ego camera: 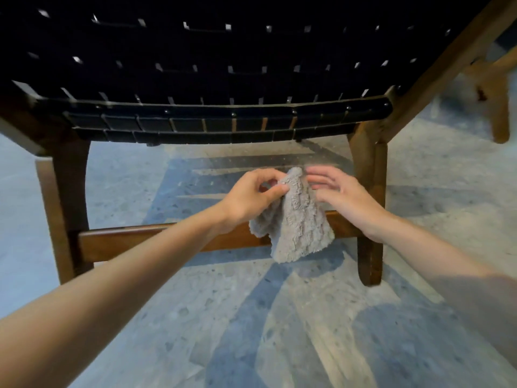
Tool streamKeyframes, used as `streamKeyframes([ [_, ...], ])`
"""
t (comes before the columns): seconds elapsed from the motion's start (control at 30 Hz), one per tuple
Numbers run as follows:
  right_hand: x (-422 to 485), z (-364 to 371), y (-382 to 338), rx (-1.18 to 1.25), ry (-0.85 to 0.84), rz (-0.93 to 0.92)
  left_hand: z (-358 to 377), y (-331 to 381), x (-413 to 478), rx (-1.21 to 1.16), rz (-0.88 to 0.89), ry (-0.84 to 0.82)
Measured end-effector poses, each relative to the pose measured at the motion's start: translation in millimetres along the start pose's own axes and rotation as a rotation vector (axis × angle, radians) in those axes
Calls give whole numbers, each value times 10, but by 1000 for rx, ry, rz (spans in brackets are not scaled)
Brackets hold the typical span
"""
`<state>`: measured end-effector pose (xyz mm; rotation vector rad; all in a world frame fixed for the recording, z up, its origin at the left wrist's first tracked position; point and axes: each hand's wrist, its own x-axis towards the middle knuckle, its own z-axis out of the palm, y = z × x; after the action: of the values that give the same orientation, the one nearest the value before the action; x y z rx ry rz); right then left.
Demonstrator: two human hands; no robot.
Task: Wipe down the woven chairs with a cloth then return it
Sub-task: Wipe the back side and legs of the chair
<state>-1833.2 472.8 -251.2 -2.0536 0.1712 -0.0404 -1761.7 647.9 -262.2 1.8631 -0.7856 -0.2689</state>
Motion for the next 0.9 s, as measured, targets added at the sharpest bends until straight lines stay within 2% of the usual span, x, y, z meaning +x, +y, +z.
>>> streamKeyframes([
  [0.13, -80, 302, -89, 121, -138, 45, -53, -63, -106, -137, -88, 97],
  [0.3, -15, 572, -119, 127, -109, 54, -223, -66, -158, -171, -81, 213],
  [0.43, 134, 667, -4, 256, 183, 81, -294, -217, -98, -17, -226, 246],
  [0.57, 339, 573, 209, -36, 678, 100, -314, -376, -114, 139, -173, 188],
  [0.63, 456, 449, 238, -71, 867, 94, -324, -482, -83, 203, -141, 167],
  [0.77, 710, 207, 318, -81, 1027, 44, -274, -703, 12, 370, -144, 97],
  [0.9, 972, 66, 408, -87, 1145, 46, -161, -855, 133, 384, -200, 80],
])
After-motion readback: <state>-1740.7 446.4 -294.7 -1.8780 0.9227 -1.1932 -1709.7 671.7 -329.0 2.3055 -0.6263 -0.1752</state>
